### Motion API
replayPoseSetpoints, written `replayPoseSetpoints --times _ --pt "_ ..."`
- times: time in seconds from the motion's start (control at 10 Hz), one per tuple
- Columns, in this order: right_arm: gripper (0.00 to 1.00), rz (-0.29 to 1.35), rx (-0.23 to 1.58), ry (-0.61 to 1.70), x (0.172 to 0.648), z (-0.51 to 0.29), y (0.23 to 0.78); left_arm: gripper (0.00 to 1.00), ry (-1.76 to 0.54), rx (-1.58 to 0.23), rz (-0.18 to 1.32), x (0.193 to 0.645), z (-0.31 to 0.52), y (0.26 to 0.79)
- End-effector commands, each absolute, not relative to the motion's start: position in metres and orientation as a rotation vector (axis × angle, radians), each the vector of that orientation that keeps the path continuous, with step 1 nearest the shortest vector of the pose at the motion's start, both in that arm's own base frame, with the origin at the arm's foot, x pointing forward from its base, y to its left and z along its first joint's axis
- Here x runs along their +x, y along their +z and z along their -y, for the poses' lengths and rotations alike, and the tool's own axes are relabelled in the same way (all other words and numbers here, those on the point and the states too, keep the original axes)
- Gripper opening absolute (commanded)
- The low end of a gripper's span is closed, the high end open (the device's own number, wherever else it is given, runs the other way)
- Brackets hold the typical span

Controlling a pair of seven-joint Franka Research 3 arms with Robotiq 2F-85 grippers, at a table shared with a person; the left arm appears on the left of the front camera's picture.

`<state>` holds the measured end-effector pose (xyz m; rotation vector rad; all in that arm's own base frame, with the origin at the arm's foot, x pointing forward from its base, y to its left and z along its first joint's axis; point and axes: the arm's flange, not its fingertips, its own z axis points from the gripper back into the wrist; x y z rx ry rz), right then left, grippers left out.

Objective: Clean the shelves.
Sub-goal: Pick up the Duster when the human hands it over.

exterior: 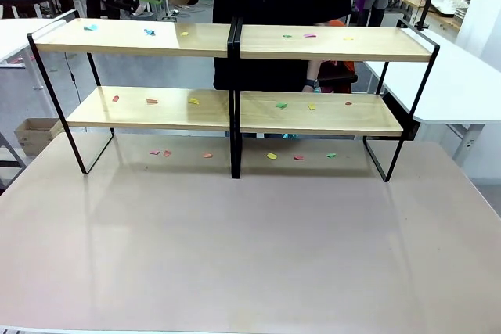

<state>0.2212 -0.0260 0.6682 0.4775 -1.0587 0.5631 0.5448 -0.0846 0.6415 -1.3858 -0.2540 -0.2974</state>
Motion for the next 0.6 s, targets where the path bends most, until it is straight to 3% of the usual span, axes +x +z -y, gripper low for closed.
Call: replayPoseSetpoints --times 0.0,0.1,0.2,0.3,0.4,0.5 --pt "1.00 1.054 0.478 0.559 0.2208 0.0272 0.6678 0.40 -0.281 -1.347 0.248 0.5464 0.0829 0.6439" --pt "1.00 1.054 0.478 0.559 0.2208 0.0272 0.6678 0.40 -0.279 -1.349 0.241 0.5469 0.0821 0.6442" --pt "1.00 1.054 0.478 0.559 0.2208 0.0272 0.6678 0.00 -0.281 -1.342 0.256 0.5466 0.0810 0.6454" --pt "1.00 1.054 0.478 0.559 0.2208 0.0272 0.6678 0.35 -0.288 -1.341 0.251 0.5457 0.0819 0.6448" --pt "1.00 1.054 0.478 0.559 0.2208 0.0272 0.6678 0.00 -0.286 -1.338 0.252 0.5445 0.0830 0.6427" --pt "1.00 1.054 0.478 0.559 0.2208 0.0272 0.6678 0.00 -0.286 -1.340 0.244 0.5448 0.0833 0.6407"
